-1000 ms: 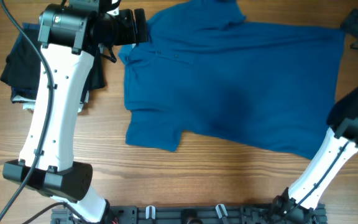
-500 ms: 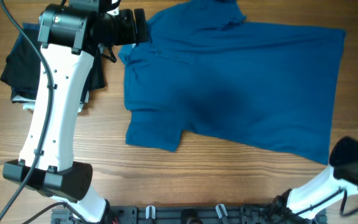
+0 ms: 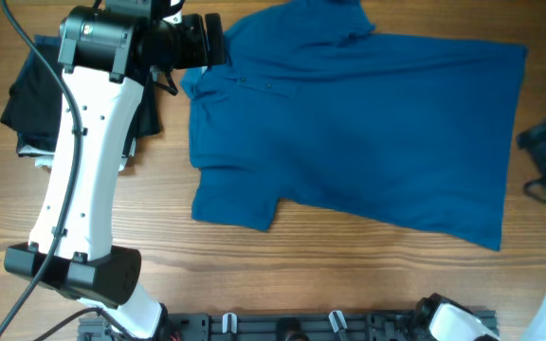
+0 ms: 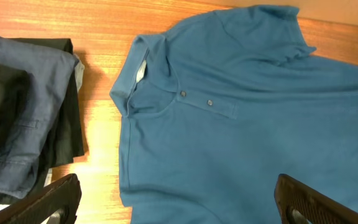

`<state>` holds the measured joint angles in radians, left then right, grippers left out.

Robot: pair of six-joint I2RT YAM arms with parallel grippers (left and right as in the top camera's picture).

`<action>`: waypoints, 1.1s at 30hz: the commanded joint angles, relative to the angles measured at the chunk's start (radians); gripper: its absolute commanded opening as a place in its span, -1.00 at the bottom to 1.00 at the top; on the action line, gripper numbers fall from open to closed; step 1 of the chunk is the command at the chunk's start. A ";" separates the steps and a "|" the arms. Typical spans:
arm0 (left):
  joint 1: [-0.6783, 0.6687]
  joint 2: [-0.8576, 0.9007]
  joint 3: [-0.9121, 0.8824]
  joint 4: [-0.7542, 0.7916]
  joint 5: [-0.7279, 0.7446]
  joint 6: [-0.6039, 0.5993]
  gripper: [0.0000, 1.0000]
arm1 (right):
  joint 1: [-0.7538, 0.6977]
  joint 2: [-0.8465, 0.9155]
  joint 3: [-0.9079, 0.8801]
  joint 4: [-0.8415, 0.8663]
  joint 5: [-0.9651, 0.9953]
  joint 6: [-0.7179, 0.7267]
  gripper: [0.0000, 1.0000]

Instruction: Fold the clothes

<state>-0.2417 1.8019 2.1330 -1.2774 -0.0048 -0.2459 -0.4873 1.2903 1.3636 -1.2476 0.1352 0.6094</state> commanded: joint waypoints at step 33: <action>0.004 0.003 -0.005 0.002 0.011 -0.005 0.99 | -0.304 0.410 -0.502 0.424 -0.020 0.074 -0.38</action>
<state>-0.2417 1.8019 2.1330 -1.2770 -0.0017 -0.2459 -0.7799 1.6886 0.8871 -0.8314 0.0486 0.6670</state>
